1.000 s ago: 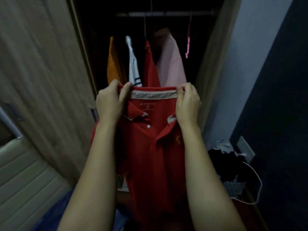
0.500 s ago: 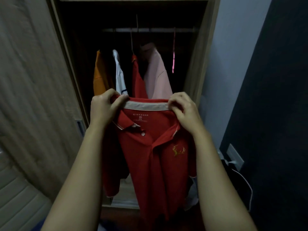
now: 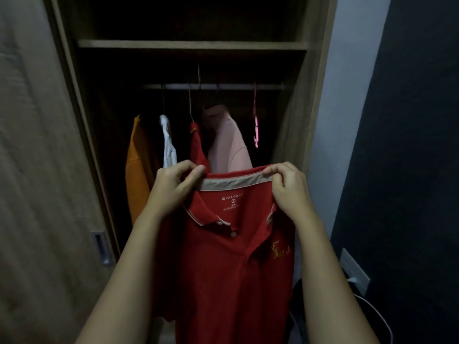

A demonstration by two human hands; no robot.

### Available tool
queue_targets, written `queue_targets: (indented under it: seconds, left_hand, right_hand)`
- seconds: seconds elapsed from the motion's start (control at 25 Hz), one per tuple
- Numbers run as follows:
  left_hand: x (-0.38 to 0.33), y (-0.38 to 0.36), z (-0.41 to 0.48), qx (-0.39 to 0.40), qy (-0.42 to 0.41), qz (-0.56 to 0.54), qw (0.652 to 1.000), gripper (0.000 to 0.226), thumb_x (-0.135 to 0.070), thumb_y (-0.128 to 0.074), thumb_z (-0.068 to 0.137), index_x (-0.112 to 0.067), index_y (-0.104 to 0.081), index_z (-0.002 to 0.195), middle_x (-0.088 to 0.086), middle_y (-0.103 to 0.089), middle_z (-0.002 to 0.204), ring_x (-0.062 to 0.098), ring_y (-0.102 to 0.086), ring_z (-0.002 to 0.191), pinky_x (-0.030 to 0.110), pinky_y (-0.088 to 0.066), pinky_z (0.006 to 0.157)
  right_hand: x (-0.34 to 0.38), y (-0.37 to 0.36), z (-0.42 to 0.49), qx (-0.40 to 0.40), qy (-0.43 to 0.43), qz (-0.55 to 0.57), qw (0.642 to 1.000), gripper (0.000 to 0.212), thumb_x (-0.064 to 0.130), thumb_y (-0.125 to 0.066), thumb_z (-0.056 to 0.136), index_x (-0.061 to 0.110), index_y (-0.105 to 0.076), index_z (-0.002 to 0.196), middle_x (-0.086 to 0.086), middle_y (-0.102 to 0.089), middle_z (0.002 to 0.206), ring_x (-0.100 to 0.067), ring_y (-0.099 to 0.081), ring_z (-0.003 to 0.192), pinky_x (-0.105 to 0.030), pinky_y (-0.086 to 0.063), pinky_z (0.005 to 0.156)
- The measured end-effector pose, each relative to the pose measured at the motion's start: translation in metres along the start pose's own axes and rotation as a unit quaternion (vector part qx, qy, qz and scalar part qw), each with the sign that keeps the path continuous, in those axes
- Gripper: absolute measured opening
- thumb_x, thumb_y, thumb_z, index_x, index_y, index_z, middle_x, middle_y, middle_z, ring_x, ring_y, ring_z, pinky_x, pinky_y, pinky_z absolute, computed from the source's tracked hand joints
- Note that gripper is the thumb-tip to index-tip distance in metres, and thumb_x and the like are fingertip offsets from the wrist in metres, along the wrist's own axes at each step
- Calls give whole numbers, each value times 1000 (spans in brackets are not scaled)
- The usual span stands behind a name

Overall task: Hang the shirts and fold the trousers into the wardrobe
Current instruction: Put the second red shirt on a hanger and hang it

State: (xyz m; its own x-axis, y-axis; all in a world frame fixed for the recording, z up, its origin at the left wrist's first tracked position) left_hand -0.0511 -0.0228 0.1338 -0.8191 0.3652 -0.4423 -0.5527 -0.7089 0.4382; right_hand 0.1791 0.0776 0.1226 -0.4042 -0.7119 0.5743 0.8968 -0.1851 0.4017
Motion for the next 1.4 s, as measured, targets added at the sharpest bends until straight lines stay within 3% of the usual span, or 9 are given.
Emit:
queue_targets:
  seconds: [0.16,0.24,0.32,0.44,0.56,0.76,0.92,1.12,1.4]
  left_hand:
    - [3,-19,47,29,-10,-13,999,44,-47,-53,90,-14,-60,61,-1,-58,50,9,-56,51,14,-37,51]
    - [1,-34,85,8,4,-64,998,42,-39,-53,93,-12,-63,63,-2,-60,49,6,-60,48,12,-43,52]
    - [1,-59,125,-3,20,-84,996,38,-31,-53,94,-7,-67,68,-1,-64,53,5,-64,49,21,-53,59]
    - [10,-114,178,5,76,-85,993,33,-30,-50,92,-7,-72,86,10,-73,77,22,-70,80,34,-54,79]
    - [24,-174,216,62,132,-26,989,37,-27,-49,94,0,-62,115,22,-64,116,35,-56,114,34,-43,92]
    - [61,-236,250,100,236,-31,966,54,-29,-50,95,9,-37,131,27,-42,138,40,-42,128,38,-36,103]
    - [78,-266,256,144,312,-89,935,51,-25,-49,96,6,-36,135,24,-44,139,38,-45,127,39,-39,101]
    - [69,-269,266,122,293,-103,943,31,-3,-43,96,9,-52,123,25,-54,127,37,-54,117,37,-44,95]
    - [52,-238,251,93,298,-116,943,39,-13,-42,93,6,-51,126,24,-55,128,39,-53,118,36,-44,93]
  right_hand:
    - [5,-7,31,-47,60,-15,997,31,3,-39,86,13,-67,91,0,-58,96,-20,-55,97,-28,-43,89]
    - [4,-14,49,-47,70,-31,996,31,6,-39,84,14,-68,92,-1,-58,95,-21,-55,95,-29,-42,87]
    - [3,-26,56,-35,78,-69,994,29,4,-42,84,15,-68,95,-2,-57,95,-20,-53,93,-23,-36,84]
    - [-2,-38,50,-15,92,-116,989,30,-2,-46,86,14,-67,101,-2,-56,98,-15,-47,91,-14,-28,80]
    - [-12,-37,45,-20,90,-143,985,32,-2,-45,87,15,-65,105,-1,-55,100,-10,-44,90,-15,-32,81]
    - [-20,-25,38,-14,95,-172,980,34,7,-37,89,19,-62,109,7,-54,103,-2,-42,92,-9,-34,86]
    - [-36,-26,36,-22,81,-175,981,35,20,-29,88,35,-52,109,22,-45,103,6,-39,94,-5,-31,86]
    - [-45,-32,33,-23,84,-181,980,33,19,-33,87,37,-52,107,24,-46,101,5,-41,91,-4,-31,85]
    - [-49,-46,43,-5,80,-149,986,46,-10,-47,79,22,-62,109,18,-51,103,1,-41,89,-3,-31,85]
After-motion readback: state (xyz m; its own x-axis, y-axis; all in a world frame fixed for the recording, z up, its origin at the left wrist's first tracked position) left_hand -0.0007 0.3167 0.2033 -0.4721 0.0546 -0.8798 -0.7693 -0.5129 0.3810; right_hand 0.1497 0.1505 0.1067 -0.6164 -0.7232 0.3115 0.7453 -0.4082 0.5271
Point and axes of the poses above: each hand's wrist, its own z-axis towards the middle knuckle, its own y-axis out of the back of the hand, x = y × z, the point moved 9 cm from there along z, towards the middle knuckle
